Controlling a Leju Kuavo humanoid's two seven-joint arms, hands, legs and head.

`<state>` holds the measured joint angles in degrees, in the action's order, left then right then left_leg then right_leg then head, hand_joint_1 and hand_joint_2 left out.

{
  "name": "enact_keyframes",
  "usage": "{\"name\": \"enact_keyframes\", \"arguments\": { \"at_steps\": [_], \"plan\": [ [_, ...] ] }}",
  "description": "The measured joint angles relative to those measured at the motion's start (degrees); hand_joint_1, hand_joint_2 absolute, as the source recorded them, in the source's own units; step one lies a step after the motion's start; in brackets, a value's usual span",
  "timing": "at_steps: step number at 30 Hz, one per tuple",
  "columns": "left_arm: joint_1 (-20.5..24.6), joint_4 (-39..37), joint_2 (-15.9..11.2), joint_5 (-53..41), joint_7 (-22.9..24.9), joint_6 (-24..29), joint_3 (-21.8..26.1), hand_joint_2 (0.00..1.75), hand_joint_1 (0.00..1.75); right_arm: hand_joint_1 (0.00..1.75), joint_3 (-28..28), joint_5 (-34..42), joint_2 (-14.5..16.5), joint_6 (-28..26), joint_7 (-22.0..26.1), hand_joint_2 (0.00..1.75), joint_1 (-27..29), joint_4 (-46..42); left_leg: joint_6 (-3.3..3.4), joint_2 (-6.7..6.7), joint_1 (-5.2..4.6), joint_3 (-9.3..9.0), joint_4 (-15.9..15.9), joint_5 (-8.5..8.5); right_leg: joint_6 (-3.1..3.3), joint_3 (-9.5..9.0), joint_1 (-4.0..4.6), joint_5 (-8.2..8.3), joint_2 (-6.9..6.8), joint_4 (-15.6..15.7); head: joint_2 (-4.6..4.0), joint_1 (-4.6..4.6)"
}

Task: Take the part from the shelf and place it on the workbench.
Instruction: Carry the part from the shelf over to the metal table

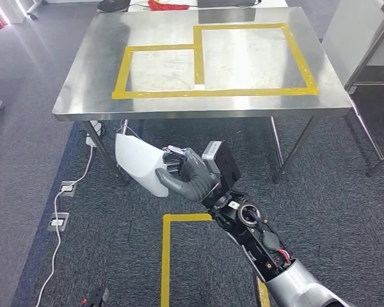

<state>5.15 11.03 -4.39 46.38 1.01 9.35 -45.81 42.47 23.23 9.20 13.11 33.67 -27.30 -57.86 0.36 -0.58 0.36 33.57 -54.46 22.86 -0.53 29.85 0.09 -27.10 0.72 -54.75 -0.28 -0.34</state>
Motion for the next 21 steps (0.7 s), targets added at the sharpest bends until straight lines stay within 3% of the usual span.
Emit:
{"name": "enact_keyframes", "arguments": {
  "at_steps": [4,6,9,11,13,14,15,16,18,20,21],
  "plan": [
    [0.0,0.0,-0.1,-0.06,-0.04,-0.08,-0.04,1.75,0.0,1.75,0.0,0.23,0.0,0.0,-0.08,1.75,0.05,0.0,-0.04,-0.01,-0.08,0.03,0.03,0.1,-0.03,-0.06,-0.11,0.0,-0.01,0.28,0.0,0.01],
    [0.0,0.0,-0.24,-0.2,-0.21,-0.17,-0.13,1.75,0.0,1.75,-0.01,0.47,0.0,0.01,0.03,1.75,0.16,0.0,0.63,0.02,-0.26,-0.27,1.07,0.57,-0.44,-0.91,-0.23,0.66,-0.02,0.42,0.0,-0.07],
    [-0.05,-0.01,-0.37,-0.62,-0.46,-0.27,-0.52,1.75,0.0,1.75,-0.04,0.85,0.01,0.06,0.36,1.75,0.25,0.0,1.62,0.1,0.02,-3.16,4.34,0.62,-1.09,-0.96,-0.22,0.52,-0.12,-0.42,-0.01,-0.14],
    [-0.13,-0.02,-0.5,-0.77,-0.49,-0.51,-0.81,1.75,0.0,1.75,-0.07,0.93,-0.01,0.09,0.72,1.75,0.34,0.04,1.69,0.17,0.26,-4.99,5.45,0.57,-1.4,2.14,-0.32,-1.55,-0.15,-5.77,-0.02,-0.03],
    [-0.16,-0.02,-0.66,-0.79,-0.39,-0.74,-0.98,1.75,0.0,1.75,-0.09,0.95,-0.06,0.09,1.06,1.75,0.84,0.19,1.3,0.14,0.58,-6.32,5.82,1.22,-1.92,7.13,-0.68,-3.74,-0.16,-12.56,-0.01,0.1],
    [-0.23,-0.02,-0.69,-0.78,-0.34,-0.81,-1.05,1.75,0.0,1.75,-0.1,0.95,-0.11,0.09,1.16,1.75,1.12,0.3,0.94,0.04,0.8,-7.17,5.94,1.86,-2.18,8.89,-0.98,-4.28,-0.2,-13.89,-0.01,0.16],
    [-0.34,-0.02,-0.7,-0.76,-0.32,-0.84,-1.15,1.75,0.0,1.75,-0.11,0.95,-0.15,0.09,1.22,1.75,1.3,0.43,0.52,-0.08,1.06,-8.23,5.97,2.66,-2.46,9.71,-1.36,-4.19,-0.28,-13.21,-0.01,0.28],
    [-0.46,-0.02,-0.7,-0.71,-0.31,-0.86,-1.25,1.75,0.0,1.75,-0.11,0.95,-0.2,0.14,1.29,1.75,1.39,0.56,0.04,-0.18,1.34,-9.52,5.95,3.71,-2.75,9.8,-1.81,-2.96,-0.41,-10.63,-0.01,0.38],
    [-0.67,-0.05,-0.86,-0.49,-0.31,-0.9,-1.39,1.75,0.0,1.75,-0.11,0.95,-0.46,0.34,1.49,1.75,1.65,0.96,-0.97,-0.21,1.68,-12.11,5.65,6.18,-3.45,9.65,-2.64,3.96,-0.87,-3.39,-0.01,0.59],
    [-0.64,-0.09,-1.2,-0.16,-0.33,-0.87,-1.46,1.75,0.0,1.75,-0.13,1.02,-0.78,0.57,1.7,1.75,2.12,1.45,-1.94,-0.19,1.95,-13.31,5.37,8.15,-2.97,9.28,-2.62,9.04,-0.76,0.26,-0.01,0.21],
    [-0.45,-0.11,-1.43,0.03,-0.36,-0.82,-1.49,1.75,0.0,1.75,-0.19,1.04,-0.87,0.63,1.81,1.75,2.3,1.62,-2.37,-0.14,2.14,-13.71,5.19,8.69,-2.31,9.13,-2.36,9.0,-0.53,0.23,-0.02,0.03]
  ]
}}
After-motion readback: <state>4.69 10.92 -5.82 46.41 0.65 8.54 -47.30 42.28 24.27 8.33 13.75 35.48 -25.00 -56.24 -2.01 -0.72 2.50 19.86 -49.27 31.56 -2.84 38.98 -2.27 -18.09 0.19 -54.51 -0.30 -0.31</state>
